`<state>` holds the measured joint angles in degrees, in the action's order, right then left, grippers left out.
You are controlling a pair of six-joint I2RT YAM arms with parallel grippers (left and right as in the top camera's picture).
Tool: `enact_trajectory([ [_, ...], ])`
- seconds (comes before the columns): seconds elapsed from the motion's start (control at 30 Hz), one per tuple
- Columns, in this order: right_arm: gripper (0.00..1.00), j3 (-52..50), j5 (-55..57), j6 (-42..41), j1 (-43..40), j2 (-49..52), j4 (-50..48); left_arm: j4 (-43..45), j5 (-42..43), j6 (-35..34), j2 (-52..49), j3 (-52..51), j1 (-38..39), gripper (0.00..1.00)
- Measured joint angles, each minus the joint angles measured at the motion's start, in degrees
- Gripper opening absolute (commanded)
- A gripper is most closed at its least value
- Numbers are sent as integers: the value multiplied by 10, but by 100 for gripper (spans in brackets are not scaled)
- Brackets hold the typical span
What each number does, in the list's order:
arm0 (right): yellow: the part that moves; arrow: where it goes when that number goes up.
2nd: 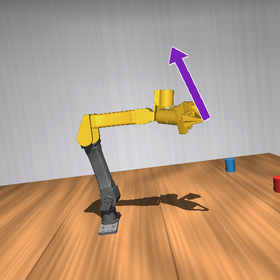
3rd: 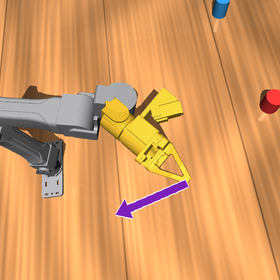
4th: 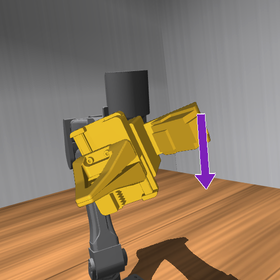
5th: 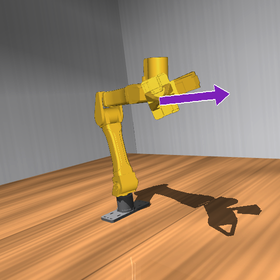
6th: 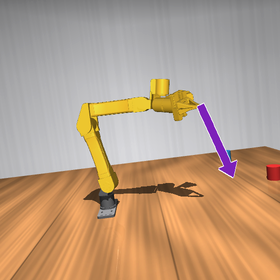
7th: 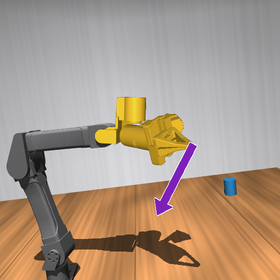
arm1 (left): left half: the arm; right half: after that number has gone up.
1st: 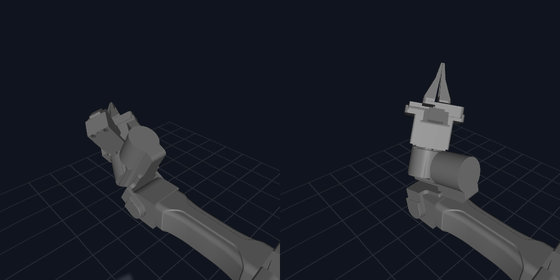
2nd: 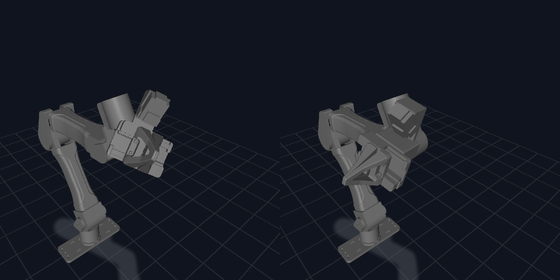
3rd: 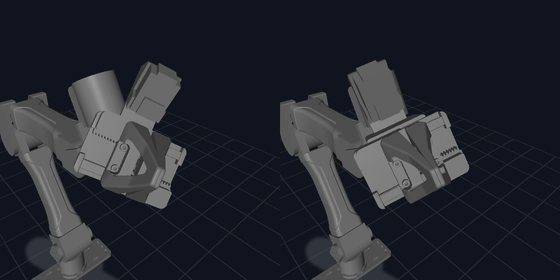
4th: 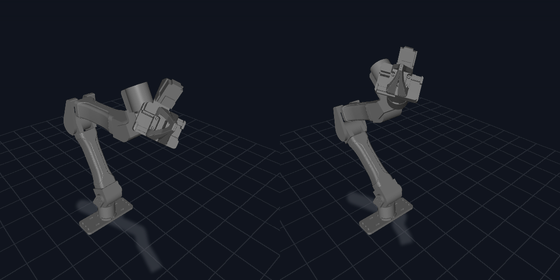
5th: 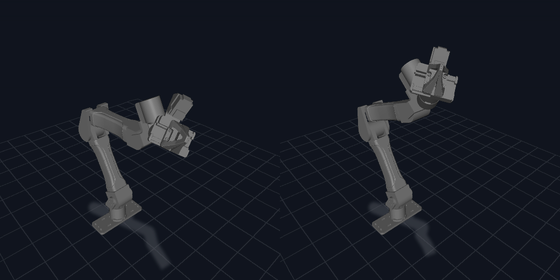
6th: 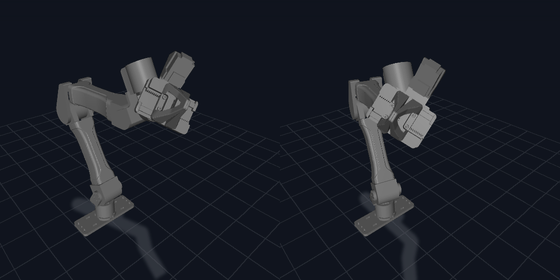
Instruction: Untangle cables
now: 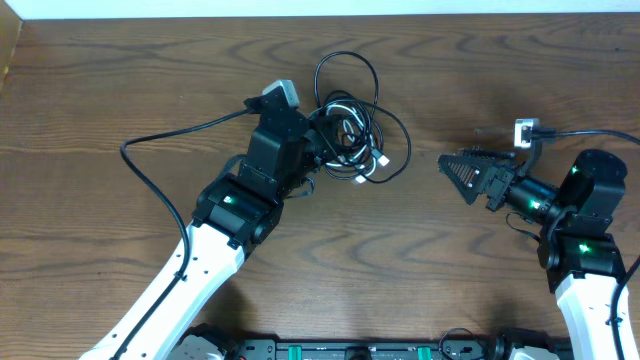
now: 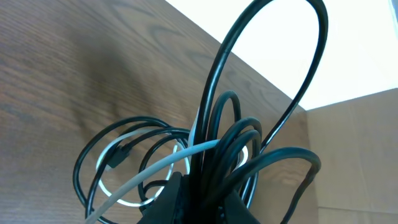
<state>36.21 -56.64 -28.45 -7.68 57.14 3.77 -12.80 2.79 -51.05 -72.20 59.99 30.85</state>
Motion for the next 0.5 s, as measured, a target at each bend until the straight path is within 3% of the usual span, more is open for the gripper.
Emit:
enact_trajectory([
  [0.5, 99, 0, 17, 50, 80, 0, -25, 10, 4, -2, 0, 0, 0, 8],
])
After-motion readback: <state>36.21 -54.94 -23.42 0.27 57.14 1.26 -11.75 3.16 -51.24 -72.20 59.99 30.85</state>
